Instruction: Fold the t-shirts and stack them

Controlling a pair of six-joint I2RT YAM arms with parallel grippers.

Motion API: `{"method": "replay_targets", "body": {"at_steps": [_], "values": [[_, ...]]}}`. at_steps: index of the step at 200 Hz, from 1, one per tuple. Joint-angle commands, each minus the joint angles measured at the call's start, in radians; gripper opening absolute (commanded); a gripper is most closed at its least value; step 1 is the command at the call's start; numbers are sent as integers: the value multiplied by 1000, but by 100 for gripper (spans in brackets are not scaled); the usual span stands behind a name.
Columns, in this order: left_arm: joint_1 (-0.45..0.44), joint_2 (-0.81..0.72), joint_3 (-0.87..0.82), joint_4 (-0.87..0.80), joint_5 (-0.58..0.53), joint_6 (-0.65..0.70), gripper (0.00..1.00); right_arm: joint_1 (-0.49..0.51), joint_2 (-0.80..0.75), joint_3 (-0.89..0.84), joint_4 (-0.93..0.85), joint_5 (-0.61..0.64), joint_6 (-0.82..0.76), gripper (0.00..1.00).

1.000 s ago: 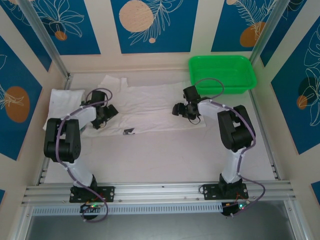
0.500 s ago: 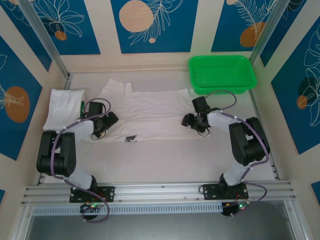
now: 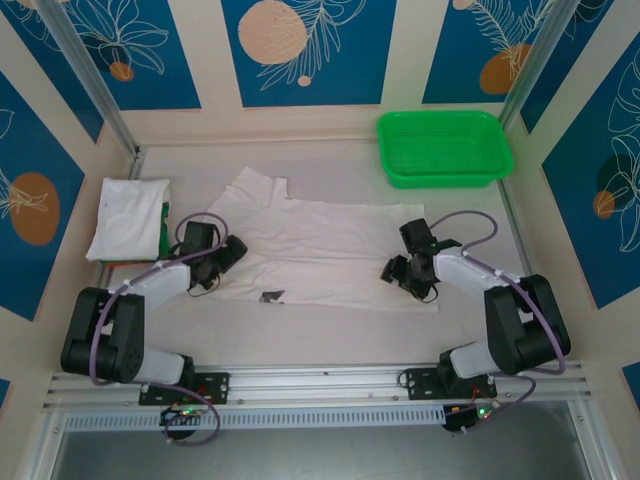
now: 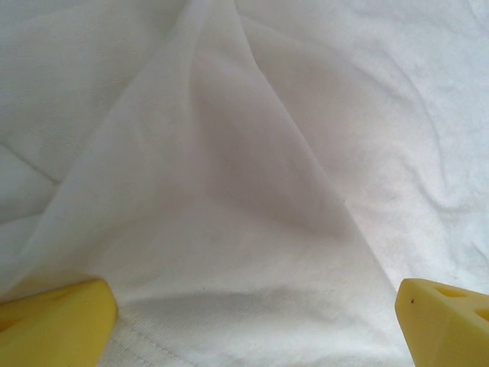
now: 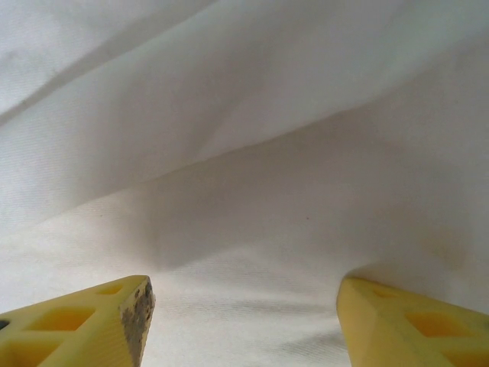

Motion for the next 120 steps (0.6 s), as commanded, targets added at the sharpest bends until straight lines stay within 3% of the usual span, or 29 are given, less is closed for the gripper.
{"method": "replay_targets", "body": {"at_steps": [1,48,89,120], "values": [[-16,17,-58,-244,20,-34,98,-15,-38,-2,-93,34,-1,68],[-14,-94,108,-450,-107,81,100,90,-30,138,-20,60,-14,68],[-1,-79,67,-436,-46,38,100,166,171,250,56,24,23,67],[56,-85,5,-480,-103,47,99,149,245,292,13,38,-16,67]]}}
